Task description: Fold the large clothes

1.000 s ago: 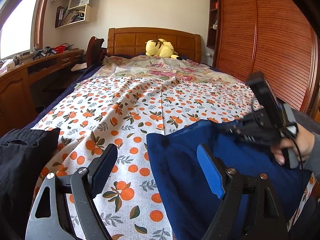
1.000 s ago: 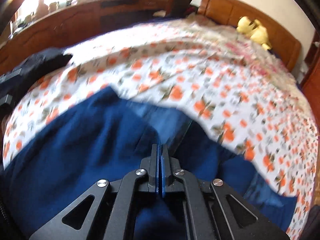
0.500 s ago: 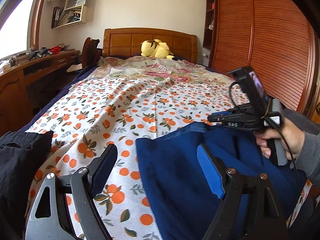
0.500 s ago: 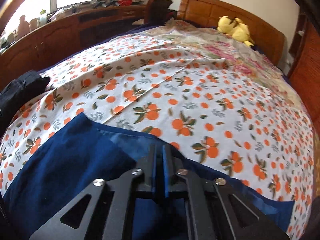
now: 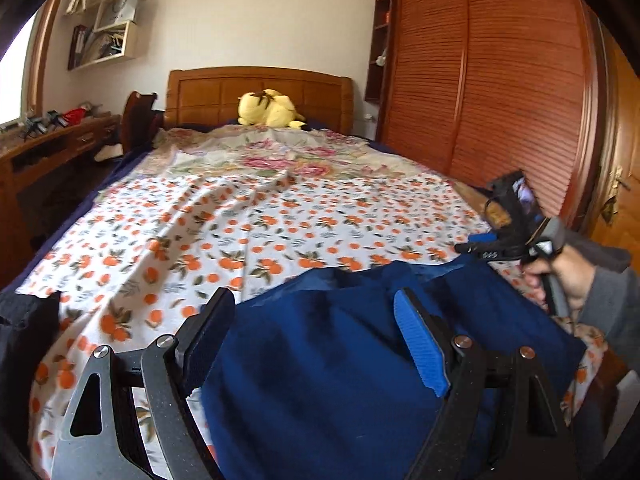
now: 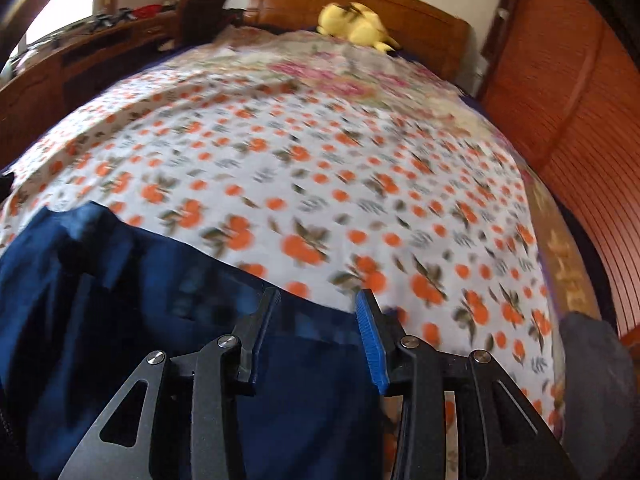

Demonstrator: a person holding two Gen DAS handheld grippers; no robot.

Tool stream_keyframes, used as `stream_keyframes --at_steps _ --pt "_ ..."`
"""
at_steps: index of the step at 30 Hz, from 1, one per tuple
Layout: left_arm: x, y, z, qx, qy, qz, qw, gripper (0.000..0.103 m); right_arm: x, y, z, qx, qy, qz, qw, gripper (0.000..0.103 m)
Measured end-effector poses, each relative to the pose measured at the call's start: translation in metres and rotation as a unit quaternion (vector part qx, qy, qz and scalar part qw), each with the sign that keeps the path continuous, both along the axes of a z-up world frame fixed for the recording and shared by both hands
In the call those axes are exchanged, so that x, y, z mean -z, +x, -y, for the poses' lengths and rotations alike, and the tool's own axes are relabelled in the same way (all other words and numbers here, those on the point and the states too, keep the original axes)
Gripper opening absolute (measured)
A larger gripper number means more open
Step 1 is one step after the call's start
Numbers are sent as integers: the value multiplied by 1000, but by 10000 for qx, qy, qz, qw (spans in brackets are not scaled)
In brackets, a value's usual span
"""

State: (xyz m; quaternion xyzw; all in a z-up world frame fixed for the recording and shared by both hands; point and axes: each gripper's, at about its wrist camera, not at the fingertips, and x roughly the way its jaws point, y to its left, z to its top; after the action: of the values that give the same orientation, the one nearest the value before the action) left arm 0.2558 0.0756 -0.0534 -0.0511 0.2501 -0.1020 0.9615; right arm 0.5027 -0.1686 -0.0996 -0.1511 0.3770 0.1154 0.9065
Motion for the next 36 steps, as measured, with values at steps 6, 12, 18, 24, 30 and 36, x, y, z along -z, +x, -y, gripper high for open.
stream_keyframes --at_steps 6,12,18,24,30,36 --pt "22 17 25 281 36 -286 9992 82 26 35 30 383 346 -480 9975 41" --pt "47 32 41 386 249 -694 9965 82 12 38 41 69 452 171 9988 4" --pt "56 35 43 329 300 -810 9957 82 24 63 68 922 149 13 9956 4" --pt "59 35 45 307 391 -849 9951 82 26 58 59 937 -144 -75 9955 22" --pt "58 35 44 307 398 -825 9953 82 -3 -11 55 527 293 40 9982 43" --pt "56 33 46 305 454 -767 9956 82 3 -106 80 158 586 -107 9981 43"
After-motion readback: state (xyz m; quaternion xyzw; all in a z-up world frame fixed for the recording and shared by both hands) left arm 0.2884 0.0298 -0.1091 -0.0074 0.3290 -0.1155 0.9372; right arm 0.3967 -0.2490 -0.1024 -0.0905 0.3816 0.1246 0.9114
